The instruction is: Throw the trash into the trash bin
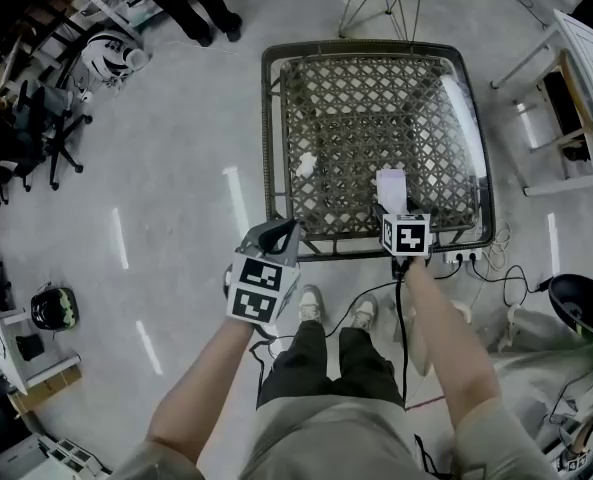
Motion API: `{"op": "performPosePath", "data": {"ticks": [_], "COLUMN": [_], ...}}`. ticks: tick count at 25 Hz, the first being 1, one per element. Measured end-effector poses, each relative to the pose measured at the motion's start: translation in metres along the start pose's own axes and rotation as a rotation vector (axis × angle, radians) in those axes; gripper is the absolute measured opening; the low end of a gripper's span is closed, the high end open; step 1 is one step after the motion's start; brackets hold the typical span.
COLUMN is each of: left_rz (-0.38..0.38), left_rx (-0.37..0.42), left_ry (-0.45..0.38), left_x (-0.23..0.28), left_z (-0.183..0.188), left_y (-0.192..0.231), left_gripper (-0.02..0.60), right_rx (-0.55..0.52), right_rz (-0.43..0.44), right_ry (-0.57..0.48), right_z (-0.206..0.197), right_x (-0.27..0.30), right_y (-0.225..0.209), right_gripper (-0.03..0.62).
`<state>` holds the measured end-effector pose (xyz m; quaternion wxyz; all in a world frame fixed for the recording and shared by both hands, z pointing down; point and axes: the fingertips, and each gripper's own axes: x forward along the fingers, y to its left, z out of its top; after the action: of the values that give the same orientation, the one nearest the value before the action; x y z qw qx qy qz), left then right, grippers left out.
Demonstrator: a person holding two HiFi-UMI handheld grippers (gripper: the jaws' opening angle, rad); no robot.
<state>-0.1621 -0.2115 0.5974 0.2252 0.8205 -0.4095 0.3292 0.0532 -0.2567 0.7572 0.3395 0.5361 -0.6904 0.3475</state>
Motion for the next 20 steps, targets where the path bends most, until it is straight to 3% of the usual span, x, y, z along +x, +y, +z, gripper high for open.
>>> {"op": "performPosePath", "data": {"ticks": [9, 20], "left_rz": [0.019, 0.024], "left_rx": [-0.005, 0.031], "left_ry": [-0.012, -0.117], "left_x": [-0.007, -0.033], "left_z": [0.0, 0.058], "left_y": [0.007, -0.008], "left_gripper": [0.003, 0.003], "right_rx": [0.021, 0.025], "right_rz": [0.011, 0.065], "right_ry": [-0.011, -0.184], "right_z": [0.008, 0.058], "right_x": [-0.011, -0.101], "right_y": [-0.001, -0.004], "right_gripper": [0.324, 0.32]}}
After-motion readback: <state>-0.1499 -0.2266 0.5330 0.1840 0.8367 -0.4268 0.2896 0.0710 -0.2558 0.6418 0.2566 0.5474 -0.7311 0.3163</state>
